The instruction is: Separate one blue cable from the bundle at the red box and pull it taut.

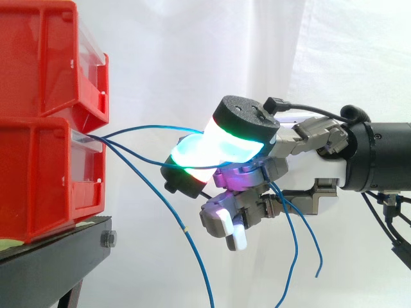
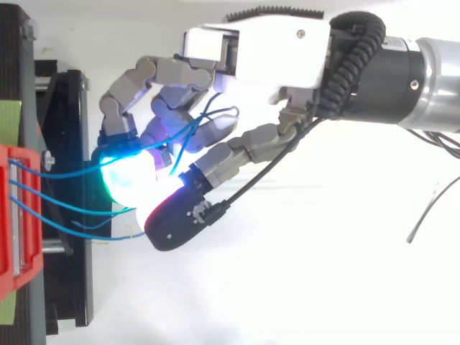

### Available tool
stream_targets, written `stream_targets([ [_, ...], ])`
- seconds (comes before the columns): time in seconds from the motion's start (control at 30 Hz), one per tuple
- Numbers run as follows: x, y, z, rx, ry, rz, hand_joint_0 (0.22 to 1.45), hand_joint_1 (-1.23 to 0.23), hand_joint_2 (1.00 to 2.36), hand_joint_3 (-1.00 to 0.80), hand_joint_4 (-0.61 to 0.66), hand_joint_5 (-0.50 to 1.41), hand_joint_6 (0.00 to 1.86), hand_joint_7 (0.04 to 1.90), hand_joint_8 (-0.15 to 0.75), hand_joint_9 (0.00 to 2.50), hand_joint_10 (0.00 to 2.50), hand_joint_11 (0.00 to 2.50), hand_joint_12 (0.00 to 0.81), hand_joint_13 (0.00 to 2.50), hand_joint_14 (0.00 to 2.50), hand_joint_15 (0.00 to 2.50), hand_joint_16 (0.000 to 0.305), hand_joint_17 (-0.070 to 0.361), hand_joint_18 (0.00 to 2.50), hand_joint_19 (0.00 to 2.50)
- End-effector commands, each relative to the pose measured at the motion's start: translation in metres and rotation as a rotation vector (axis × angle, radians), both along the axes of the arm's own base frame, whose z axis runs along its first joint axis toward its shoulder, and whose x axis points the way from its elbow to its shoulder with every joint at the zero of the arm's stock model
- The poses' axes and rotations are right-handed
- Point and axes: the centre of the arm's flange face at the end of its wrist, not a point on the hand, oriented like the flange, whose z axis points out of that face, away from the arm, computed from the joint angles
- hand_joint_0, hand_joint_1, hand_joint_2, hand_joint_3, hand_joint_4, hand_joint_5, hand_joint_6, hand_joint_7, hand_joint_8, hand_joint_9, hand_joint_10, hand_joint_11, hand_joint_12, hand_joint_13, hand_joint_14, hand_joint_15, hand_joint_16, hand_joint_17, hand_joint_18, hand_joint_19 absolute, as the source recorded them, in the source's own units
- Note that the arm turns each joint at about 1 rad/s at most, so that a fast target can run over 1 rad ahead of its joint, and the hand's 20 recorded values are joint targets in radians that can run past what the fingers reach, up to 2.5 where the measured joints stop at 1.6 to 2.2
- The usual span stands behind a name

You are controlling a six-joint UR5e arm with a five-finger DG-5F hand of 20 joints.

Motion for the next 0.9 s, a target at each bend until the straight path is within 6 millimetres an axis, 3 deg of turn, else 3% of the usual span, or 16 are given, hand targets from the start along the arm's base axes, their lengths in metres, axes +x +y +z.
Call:
stream_targets([
  [0.0, 0.0000, 0.0000, -0.0011, 0.000, 0.000, -0.002, 0.86, -0.91, 1.01, -0.41, 0.03, -0.23, 0.95, 0.93, 0.228, 0.71, 1.73, 1.28, 0.250, 0.88, 0.02, 0.93, 0.023, 0.051, 0.82, 0.72],
  [0.1, 0.0002, 0.0002, -0.0009, 0.000, -0.001, 0.000, 0.86, -0.91, 1.01, -0.42, 0.04, -0.24, 0.94, 0.92, 0.215, 0.66, 1.79, 1.28, 0.223, 0.93, 0.02, 0.94, 0.017, 0.039, 0.84, 0.70],
  [0.13, 0.0005, 0.0002, -0.0002, 0.000, -0.003, 0.000, 0.86, -0.91, 1.01, -0.42, 0.04, -0.24, 0.94, 0.94, 0.219, 0.61, 2.11, 1.23, 0.218, 0.95, 0.02, 1.01, 0.017, 0.037, 0.87, 0.73],
  [0.23, 0.0003, 0.0012, -0.0009, 0.000, -0.001, 0.000, 0.86, -0.91, 1.01, -0.42, 0.05, -0.24, 0.96, 0.91, 0.219, 0.57, 2.37, 1.27, 0.222, 1.02, 0.02, 1.13, 0.017, 0.039, 0.92, 0.77],
  [0.43, 0.0001, -0.0001, -0.0009, 0.000, -0.001, -0.003, 0.88, -0.89, 1.00, -0.50, 0.04, -0.23, 0.97, 0.89, 0.230, 0.63, 2.45, 1.22, 0.220, 1.12, 0.02, 1.19, 0.018, 0.040, 0.99, 0.74],
  [0.57, 0.0001, 0.0010, 0.0003, 0.000, -0.003, -0.002, 0.90, -0.87, 1.00, -0.50, 0.03, -0.22, 0.98, 0.89, 0.221, 0.65, 2.50, 1.24, 0.201, 1.12, 0.02, 1.18, 0.018, 0.040, 0.98, 0.57],
  [0.67, 0.0003, 0.0010, -0.0009, 0.000, -0.001, -0.002, 0.87, -0.90, 1.00, -0.50, 0.03, -0.22, 0.98, 0.89, 0.215, 0.63, 2.45, 1.21, 0.195, 1.00, 0.02, 0.93, 0.017, 0.037, 0.95, 0.34],
  [0.77, 0.0003, 0.0010, -0.0009, 0.000, -0.001, -0.002, 0.78, -0.98, 1.00, -0.50, 0.03, -0.22, 0.97, 0.91, 0.203, 0.67, 2.09, 1.20, 0.187, 0.77, 0.02, 0.63, 0.014, 0.032, 0.79, 0.22],
  [0.83, 0.0001, -0.0001, -0.0009, 0.000, -0.001, -0.003, 0.71, -1.02, 1.00, -0.50, 0.01, -0.21, 0.96, 0.93, 0.195, 0.78, 1.57, 1.29, 0.185, 0.65, 0.02, 0.49, 0.018, 0.041, 0.65, 0.16],
  [0.87, 0.0003, 0.0010, -0.0009, 0.000, -0.001, -0.002, 0.69, -1.03, 1.00, -0.50, 0.00, -0.20, 0.95, 0.95, 0.185, 0.85, 1.05, 1.47, 0.197, 0.62, 0.02, 0.47, 0.021, 0.048, 0.62, 0.17],
])
